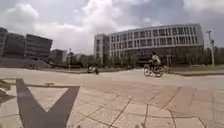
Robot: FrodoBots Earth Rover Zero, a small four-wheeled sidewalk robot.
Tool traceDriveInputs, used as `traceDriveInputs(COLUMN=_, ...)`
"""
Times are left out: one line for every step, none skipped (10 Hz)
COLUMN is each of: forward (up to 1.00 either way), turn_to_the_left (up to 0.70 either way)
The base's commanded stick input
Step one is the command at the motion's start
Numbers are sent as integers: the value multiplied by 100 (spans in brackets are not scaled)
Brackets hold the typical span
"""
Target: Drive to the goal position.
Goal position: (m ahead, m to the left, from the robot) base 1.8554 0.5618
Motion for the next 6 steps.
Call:
traceDriveInputs(forward=60, turn_to_the_left=-15)
traceDriveInputs(forward=60, turn_to_the_left=-15)
traceDriveInputs(forward=60, turn_to_the_left=-15)
traceDriveInputs(forward=60, turn_to_the_left=-15)
traceDriveInputs(forward=60, turn_to_the_left=-15)
traceDriveInputs(forward=60, turn_to_the_left=-15)
